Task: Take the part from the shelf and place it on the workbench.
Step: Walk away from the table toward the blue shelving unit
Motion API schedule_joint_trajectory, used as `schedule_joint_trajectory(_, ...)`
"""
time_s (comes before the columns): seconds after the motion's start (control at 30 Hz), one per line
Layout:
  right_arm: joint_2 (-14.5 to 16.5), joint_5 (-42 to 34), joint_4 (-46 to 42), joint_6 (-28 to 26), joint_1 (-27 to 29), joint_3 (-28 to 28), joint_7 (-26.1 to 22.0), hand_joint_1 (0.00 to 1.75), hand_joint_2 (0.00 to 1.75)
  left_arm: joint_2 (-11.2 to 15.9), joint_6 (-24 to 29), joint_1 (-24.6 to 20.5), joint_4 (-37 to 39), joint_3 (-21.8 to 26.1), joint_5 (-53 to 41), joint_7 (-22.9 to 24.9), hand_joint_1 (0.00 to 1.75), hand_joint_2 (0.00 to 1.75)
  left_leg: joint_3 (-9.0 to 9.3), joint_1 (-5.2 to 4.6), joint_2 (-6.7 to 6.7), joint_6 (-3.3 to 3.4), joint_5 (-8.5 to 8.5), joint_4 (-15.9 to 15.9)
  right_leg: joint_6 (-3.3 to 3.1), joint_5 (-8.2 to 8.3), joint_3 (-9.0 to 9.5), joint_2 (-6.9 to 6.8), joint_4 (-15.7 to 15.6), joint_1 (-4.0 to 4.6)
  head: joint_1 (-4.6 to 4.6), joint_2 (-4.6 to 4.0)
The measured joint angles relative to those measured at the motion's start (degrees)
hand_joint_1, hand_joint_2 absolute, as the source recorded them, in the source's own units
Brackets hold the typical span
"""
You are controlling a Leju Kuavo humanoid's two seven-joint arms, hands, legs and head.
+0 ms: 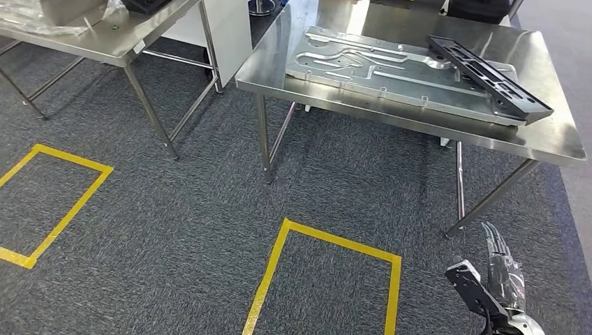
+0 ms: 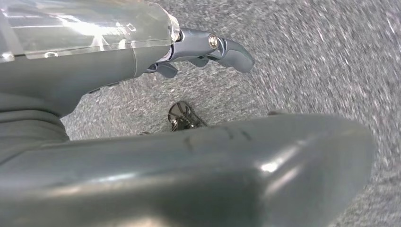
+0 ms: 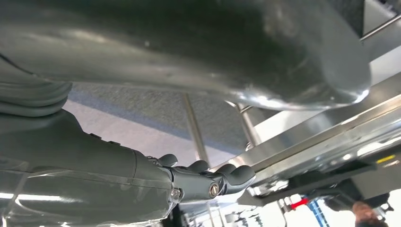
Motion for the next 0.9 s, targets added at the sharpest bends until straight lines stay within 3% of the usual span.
schedule_joint_trajectory(0.03, -0.01, -0.01, 0.05, 0.02, -0.12, -0.13, -0.01, 0.00, 0.00, -0.01, -0.01, 0.02, 0.00, 0.00, -0.02, -0.01, 0.00, 0.00, 0.03, -0.10, -0.72, -0.01, 0.02, 0.10, -0.28, 2.12, 1.52, 0.36, -3.17, 0.07, 0.00, 0.00)
schedule_joint_trajectory(0.1, -0.05, 0.00, 0.11, 0.08, -0.50, -0.39, -0.04, 0.00, 0.00, -0.21, -0.03, -0.03, 0.03, 0.00, -0.05, -0.05, 0.00, 0.00, -0.09, -0.19, -2.05, -0.19, 0.08, 0.34, -1.00, 5.52, 5.21, 2.96, -11.12, 0.14, -0.01, 0.00)
schedule_joint_trajectory(0.17, -0.14, 0.08, 0.16, 0.20, -0.81, -0.65, -0.21, 0.00, 0.00, -0.45, -0.08, -0.21, 0.06, -0.01, -0.10, -0.15, 0.00, 0.00, -0.64, -0.07, -3.27, -0.75, 0.31, 0.48, -1.36, 6.38, 6.75, 4.69, -14.93, 0.28, -0.02, 0.00)
schedule_joint_trajectory(0.23, -0.20, 0.27, 0.19, 0.33, -1.14, -0.82, -0.50, 0.00, 0.00, -0.48, -0.11, -0.23, 0.06, -0.02, -0.13, -0.21, 0.00, 0.00, -1.14, 0.08, -4.44, -1.54, 0.62, 0.41, -1.63, 6.57, 6.73, 3.70, -15.28, 0.38, -0.03, 0.00)
schedule_joint_trajectory(0.27, -0.20, 0.40, 0.20, 0.40, -1.40, -0.85, -0.62, 0.00, 0.00, -0.46, -0.11, -0.16, 0.06, -0.02, -0.14, -0.23, 0.00, 0.00, -1.35, 0.06, -4.12, -1.88, 0.47, 0.66, -1.93, 6.77, 6.85, 3.02, -15.58, 0.30, -0.03, 0.00)
schedule_joint_trajectory(0.33, -0.14, 0.73, 0.20, 0.60, -1.79, -0.83, -0.77, 0.00, 0.00, -0.45, -0.15, -0.25, 0.06, -0.02, -0.15, -0.25, 0.00, 0.00, -2.85, -0.09, -1.56, -2.37, -1.57, 3.75, -2.66, 7.10, 7.10, 1.46, -16.19, 0.05, -0.07, 0.00)
schedule_joint_trajectory(0.4, -0.09, 0.93, 0.28, 0.75, -1.90, -0.81, -0.78, 0.00, 0.00, -0.48, -0.24, -0.55, 0.07, -0.03, -0.20, -0.27, 0.00, 0.00, -6.08, 0.18, 1.22, -2.81, -5.31, 10.68, -3.04, 7.10, 7.15, -0.19, -16.25, 0.19, -0.11, 0.00)
schedule_joint_trajectory(0.47, -0.04, 0.99, 0.52, 0.80, -2.07, -0.80, -0.75, 0.00, 0.00, -0.49, -0.35, -0.67, 0.07, -0.06, -0.27, -0.28, 0.00, 0.00, -8.56, 0.59, 1.98, -3.35, -7.13, 16.13, -3.07, 7.03, 7.10, -1.74, -16.12, 0.28, -0.11, 0.00)
schedule_joint_trajectory(0.5, 0.00, 1.01, 0.67, 0.79, -2.26, -0.79, -0.73, 0.00, 0.00, -0.48, -0.41, -0.65, 0.07, -0.09, -0.29, -0.29, 0.00, 0.00, -8.41, 0.79, 2.18, -3.59, -6.48, 16.07, -2.99, 6.95, 7.08, -2.48, -16.00, 0.25, -0.11, 0.00)
schedule_joint_trajectory(0.53, 0.05, 1.04, 0.81, 0.76, -2.47, -0.78, -0.71, 0.00, 0.00, -0.46, -0.47, -0.63, 0.07, -0.16, -0.34, -0.30, 0.00, 0.00, -7.14, 0.95, 2.48, -3.75, -4.92, 13.81, -2.85, 6.83, 7.10, -3.16, -15.85, 0.18, -0.11, 0.00)
schedule_joint_trajectory(0.57, 0.10, 1.07, 0.92, 0.72, -2.70, -0.77, -0.66, 0.00, 0.00, -0.44, -0.55, -0.64, 0.07, -0.26, -0.39, -0.32, 0.00, 0.00, -4.93, 1.07, 3.30, -3.83, -2.94, 9.80, -2.61, 6.65, 7.15, -3.83, -15.64, 0.14, -0.11, 0.00)
schedule_joint_trajectory(0.63, 0.13, 1.10, 0.98, 0.62, -3.11, -0.74, -0.57, 0.00, 0.00, -0.40, -0.68, -0.80, 0.07, -0.46, -0.53, -0.35, 0.00, 0.00, -1.38, 0.86, 5.29, -3.51, -0.80, 2.98, -2.03, 6.27, 7.24, -4.94, -15.26, 0.28, -0.11, 0.00)
schedule_joint_trajectory(0.7, 0.13, 1.12, 1.00, 0.52, -3.45, -0.68, -0.49, 0.00, 0.00, -0.39, -0.76, -0.96, 0.07, -0.58, -0.63, -0.35, 0.00, 0.00, -0.72, 0.51, 5.76, -2.84, -0.65, 1.09, -1.36, 6.14, 7.32, -5.94, -15.18, 0.53, -0.10, 0.00)
schedule_joint_trajectory(0.77, 0.13, 1.14, 1.03, 0.48, -3.76, -0.58, -0.44, 0.00, 0.00, -0.38, -0.75, -0.95, 0.07, -0.70, -0.69, -0.30, 0.00, 0.00, -0.95, 0.45, 4.62, -2.12, -0.28, 0.90, -0.67, 6.16, 7.46, -6.77, -15.35, 0.52, -0.10, 0.00)
schedule_joint_trajectory(0.83, 0.12, 1.25, 1.15, 0.42, -4.18, -0.36, -0.43, 0.00, 0.00, -0.38, -0.64, -0.94, 0.07, -0.84, -0.69, -0.17, 0.00, 0.00, -0.82, 0.64, 3.67, -1.38, 0.22, 0.34, -0.09, 5.02, 7.21, -4.74, -14.20, 0.22, -0.08, 0.00)
schedule_joint_trajectory(0.9, 0.06, 1.45, 1.38, 0.28, -4.45, -0.17, -0.38, 0.00, 0.00, -0.37, -0.52, -1.13, 0.07, -0.91, -0.67, -0.04, 0.00, 0.00, -0.88, 0.78, 2.70, -0.82, 0.68, 0.00, 0.15, 1.52, 4.89, -1.25, -8.73, 0.04, -0.04, 0.00)
